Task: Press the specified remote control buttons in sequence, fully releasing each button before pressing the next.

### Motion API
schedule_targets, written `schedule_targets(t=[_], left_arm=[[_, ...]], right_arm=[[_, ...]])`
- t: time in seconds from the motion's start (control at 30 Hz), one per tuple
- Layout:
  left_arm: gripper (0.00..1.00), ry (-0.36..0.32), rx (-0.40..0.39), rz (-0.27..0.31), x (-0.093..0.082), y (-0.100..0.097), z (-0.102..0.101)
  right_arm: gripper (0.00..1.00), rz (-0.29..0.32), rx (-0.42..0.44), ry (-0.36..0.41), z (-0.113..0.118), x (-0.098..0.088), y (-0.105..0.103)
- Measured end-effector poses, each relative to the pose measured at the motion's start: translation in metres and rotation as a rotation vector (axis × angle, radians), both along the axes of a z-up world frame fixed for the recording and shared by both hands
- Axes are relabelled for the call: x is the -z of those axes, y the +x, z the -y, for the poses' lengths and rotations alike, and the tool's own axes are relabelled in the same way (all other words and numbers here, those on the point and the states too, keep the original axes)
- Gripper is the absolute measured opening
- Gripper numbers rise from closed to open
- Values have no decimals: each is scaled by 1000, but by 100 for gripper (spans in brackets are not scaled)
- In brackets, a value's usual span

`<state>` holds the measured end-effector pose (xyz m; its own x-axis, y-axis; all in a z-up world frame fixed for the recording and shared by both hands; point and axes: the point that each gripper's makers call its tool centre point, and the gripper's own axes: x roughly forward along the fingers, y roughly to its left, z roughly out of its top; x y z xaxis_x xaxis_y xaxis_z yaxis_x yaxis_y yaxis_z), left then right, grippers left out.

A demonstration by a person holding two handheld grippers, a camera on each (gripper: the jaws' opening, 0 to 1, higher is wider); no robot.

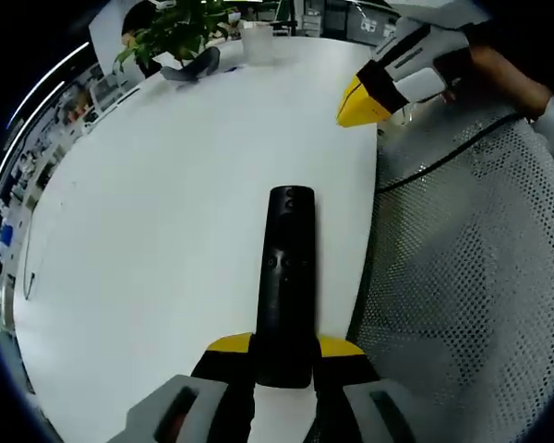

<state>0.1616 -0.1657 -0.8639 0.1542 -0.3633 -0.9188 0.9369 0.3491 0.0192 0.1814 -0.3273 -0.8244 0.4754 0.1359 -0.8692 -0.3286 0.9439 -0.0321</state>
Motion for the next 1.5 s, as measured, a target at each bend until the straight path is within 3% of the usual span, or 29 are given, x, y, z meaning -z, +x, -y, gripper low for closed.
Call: schedule_targets(t=[0.2,0.3,0.47,0.53,0.63,0.77,0.9,1.07,1.13,1.17,1.3,1.5], left_arm=[[22,-44,-41,5,-2,-6,2],[22,-44,-40,12,0,-9,3],[22,-74,-74,21,-1,-10,6],[22,-84,-79,32,-1,-10,7],[22,-100,-86,40,-1,-9,9],[23,-130,-99,43,-1,-8,9],[23,-145,-94,41,-1,-7,11],[23,-192,-78,59,0,-7,10],[23,-206,-71,65,0,-7,10],[24,-210,-73,64,0,-7,10],[24,-237,-67,70,-1,-7,10],[24,-252,-64,75,-1,-6,11]], right_arm=[[0,-1,-9,26,-4,-2,0],[0,-9,-15,74,-10,-5,1],[0,-48,12,275,-29,-19,5],[0,-115,22,385,-47,-23,9],[0,-156,34,454,-61,-20,16],[0,-254,53,447,-69,6,21],[0,-241,76,493,-71,11,25],[0,-305,63,514,-69,29,8],[0,-321,90,517,-68,25,10],[0,-253,66,560,-74,17,18],[0,-290,94,561,-73,21,15],[0,-295,149,563,-65,27,19]])
